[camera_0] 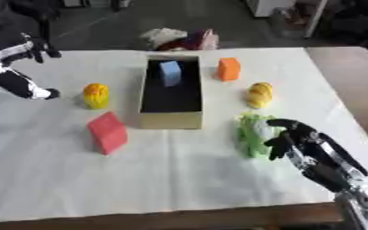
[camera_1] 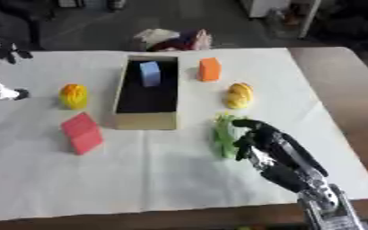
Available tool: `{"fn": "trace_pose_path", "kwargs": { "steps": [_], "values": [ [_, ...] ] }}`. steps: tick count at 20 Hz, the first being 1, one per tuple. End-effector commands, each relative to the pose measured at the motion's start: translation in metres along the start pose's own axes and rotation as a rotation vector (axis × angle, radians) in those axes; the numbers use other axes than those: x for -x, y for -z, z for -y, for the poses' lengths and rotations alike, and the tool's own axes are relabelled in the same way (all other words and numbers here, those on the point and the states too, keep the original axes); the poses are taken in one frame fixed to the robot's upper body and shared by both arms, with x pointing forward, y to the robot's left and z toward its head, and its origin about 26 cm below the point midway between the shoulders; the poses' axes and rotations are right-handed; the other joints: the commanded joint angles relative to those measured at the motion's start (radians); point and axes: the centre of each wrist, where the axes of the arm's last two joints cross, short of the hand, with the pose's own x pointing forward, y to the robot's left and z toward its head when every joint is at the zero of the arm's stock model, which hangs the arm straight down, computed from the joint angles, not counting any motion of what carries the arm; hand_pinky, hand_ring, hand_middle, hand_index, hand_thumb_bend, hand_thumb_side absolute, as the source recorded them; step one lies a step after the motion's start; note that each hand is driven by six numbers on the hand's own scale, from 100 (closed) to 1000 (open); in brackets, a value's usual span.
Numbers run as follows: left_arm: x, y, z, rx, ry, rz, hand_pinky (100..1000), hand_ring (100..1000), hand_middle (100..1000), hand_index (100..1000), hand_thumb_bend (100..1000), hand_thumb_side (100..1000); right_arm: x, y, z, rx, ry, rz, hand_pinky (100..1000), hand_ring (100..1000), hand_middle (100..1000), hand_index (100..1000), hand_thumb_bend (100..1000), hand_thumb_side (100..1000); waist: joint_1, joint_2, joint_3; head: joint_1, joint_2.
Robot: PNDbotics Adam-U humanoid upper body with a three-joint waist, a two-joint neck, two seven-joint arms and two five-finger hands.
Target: Pick up objects on the table and place them in the box.
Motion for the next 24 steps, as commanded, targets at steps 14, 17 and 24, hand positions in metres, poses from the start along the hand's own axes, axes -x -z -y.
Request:
{"fn": "trace_pose_path", "kwargs": {
  "steps": [14,17,24],
  "values": [
    [-0.007,0.040,0.022,-0.024,0.013,-0.075,750,677,723,830,511,274,-0.006,0.005,0.004,-0.025,-0.014,0.027,750,469,359,843,100,552,-0.004,0.006,-0.030,0.022,-0.013],
    [-0.009,0.044,0.027,-0.063,0.011,-0.100,741,667,716,826,504,262,-0.007,0.006,0.004,-0.027,-0.014,0.029,750,469,359,843,100,553,-0.005,0.010,-0.035,0.024,-0.016],
    [-0.014,0.048,0.036,-0.132,0.040,-0.115,688,591,620,763,433,100,-0.007,0.007,0.003,-0.030,-0.011,0.034,750,469,359,843,100,554,-0.006,0.017,-0.043,0.029,-0.020]
  ]
}}
